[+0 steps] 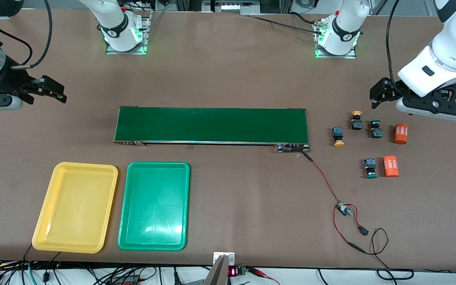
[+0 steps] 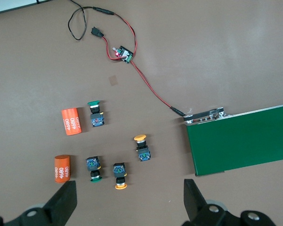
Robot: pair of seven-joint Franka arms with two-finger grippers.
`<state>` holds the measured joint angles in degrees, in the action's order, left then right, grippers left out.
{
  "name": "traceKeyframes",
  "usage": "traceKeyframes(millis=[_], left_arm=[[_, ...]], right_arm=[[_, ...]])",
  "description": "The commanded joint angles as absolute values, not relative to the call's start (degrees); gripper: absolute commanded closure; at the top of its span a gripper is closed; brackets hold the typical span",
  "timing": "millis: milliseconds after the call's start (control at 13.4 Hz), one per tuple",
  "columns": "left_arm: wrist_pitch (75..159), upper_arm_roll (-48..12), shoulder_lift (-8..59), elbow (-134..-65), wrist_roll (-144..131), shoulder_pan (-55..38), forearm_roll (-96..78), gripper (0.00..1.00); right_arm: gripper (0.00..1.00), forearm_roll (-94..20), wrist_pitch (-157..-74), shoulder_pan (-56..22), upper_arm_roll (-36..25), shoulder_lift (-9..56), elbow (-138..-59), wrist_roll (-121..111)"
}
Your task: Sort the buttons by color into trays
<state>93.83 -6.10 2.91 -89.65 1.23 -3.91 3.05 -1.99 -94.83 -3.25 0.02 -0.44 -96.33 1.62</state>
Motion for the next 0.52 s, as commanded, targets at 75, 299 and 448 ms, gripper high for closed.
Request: traceKeyframes(millis=[75, 299, 448], left_arm=[[92.55, -6.06, 4.3, -87.8, 0.88, -3.87, 2.64, 0.0], [92.37, -5.8, 5.35, -87.98, 0.7, -3.6, 2.64, 0.0], [91.85, -5.63, 7.99, -87.8, 0.18, -3.08, 2.55, 0.0]], right_arm=[[0.0, -1.49, -95.01, -3.43, 0.09, -0.7, -96.42, 2.46], [0.0, -1.49, -95.01, -3.43, 0.09, -0.62, -96.42, 2.46], [0.0, -1.49, -95.01, -3.43, 0.09, -0.7, -96.42, 2.46]])
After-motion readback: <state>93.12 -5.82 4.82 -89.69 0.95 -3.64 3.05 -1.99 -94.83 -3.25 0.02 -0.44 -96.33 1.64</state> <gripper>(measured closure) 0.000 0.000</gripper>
